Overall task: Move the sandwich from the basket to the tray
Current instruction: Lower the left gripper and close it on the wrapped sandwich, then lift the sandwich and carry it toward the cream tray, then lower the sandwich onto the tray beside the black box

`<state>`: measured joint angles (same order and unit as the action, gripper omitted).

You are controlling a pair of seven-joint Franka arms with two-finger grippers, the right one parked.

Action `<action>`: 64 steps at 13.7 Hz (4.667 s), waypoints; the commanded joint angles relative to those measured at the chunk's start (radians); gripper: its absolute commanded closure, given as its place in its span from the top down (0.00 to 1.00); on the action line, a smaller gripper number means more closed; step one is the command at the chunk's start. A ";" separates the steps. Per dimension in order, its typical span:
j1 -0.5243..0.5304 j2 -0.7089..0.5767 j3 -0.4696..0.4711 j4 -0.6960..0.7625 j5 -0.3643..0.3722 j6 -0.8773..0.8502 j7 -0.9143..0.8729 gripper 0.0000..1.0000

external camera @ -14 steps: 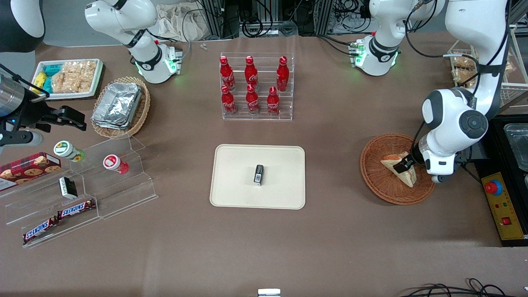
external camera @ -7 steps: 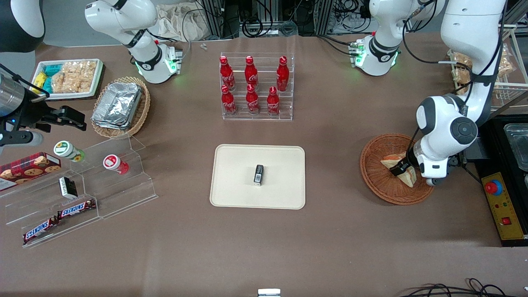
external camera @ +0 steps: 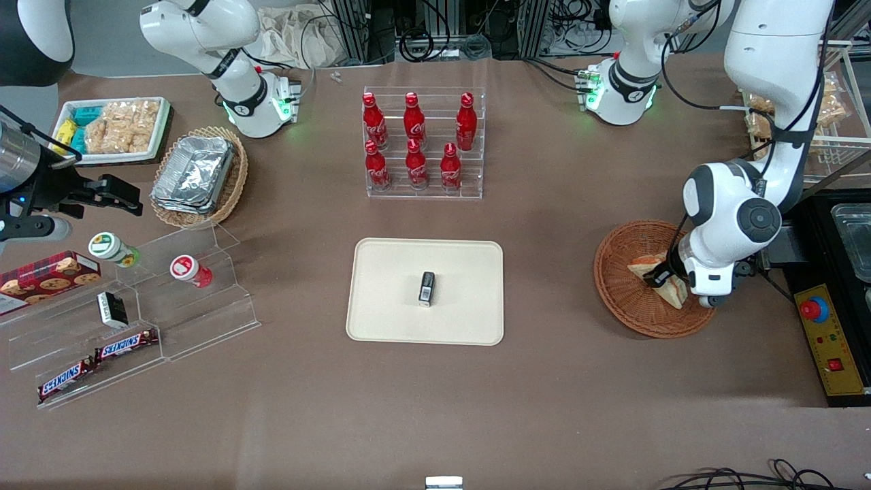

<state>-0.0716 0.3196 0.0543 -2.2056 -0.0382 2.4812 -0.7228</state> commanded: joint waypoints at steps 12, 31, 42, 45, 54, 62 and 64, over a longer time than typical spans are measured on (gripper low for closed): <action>-0.003 -0.192 0.018 0.150 0.023 -0.358 0.043 0.00; -0.019 -0.171 -0.281 0.471 -0.035 -0.627 0.232 0.00; -0.209 0.016 -0.366 0.575 0.107 -0.504 0.024 0.00; -0.255 0.107 -0.366 0.659 0.158 -0.502 -0.072 0.00; -0.335 0.272 -0.366 0.696 0.270 -0.364 -0.121 0.00; -0.349 0.363 -0.364 0.676 0.276 -0.288 -0.121 0.00; -0.349 0.365 -0.363 0.641 0.276 -0.256 -0.116 0.00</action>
<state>-0.4087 0.6768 -0.3158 -1.5512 0.2143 2.1895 -0.8190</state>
